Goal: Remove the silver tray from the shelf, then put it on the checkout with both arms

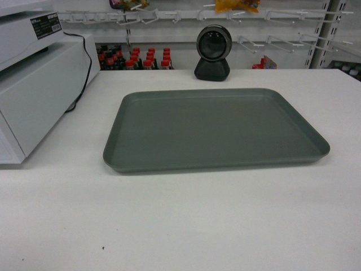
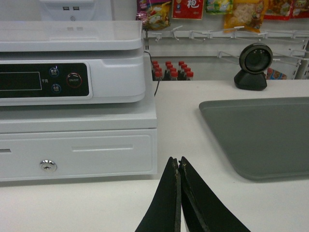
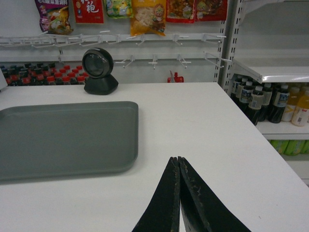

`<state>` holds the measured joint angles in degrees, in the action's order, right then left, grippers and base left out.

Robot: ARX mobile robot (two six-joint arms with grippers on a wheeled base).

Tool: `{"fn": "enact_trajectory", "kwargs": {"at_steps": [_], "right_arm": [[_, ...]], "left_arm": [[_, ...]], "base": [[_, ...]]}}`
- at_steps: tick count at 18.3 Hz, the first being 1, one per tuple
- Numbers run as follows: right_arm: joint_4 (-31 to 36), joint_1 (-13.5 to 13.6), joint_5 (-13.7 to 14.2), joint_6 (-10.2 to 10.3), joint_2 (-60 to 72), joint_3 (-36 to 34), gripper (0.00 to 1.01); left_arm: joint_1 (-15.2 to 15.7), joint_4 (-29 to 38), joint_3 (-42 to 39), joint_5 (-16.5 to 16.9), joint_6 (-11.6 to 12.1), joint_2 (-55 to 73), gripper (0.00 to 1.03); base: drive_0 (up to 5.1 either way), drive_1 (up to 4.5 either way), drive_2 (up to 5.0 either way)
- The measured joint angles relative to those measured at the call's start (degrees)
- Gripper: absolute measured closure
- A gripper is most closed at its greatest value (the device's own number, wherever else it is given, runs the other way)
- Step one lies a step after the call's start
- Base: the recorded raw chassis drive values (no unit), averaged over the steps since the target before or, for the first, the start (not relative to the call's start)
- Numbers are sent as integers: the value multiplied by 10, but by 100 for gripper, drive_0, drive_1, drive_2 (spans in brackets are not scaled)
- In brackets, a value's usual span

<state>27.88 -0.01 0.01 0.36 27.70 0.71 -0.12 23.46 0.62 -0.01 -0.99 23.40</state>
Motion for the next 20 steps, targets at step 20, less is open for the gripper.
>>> {"fn": "enact_trajectory", "kwargs": {"at_steps": [20], "right_arm": [[-281,0,0,0,-275,0,99]], "left_arm": [[0,-237,0,0,0,-230,102]], "base": [[0,0,0]]}}
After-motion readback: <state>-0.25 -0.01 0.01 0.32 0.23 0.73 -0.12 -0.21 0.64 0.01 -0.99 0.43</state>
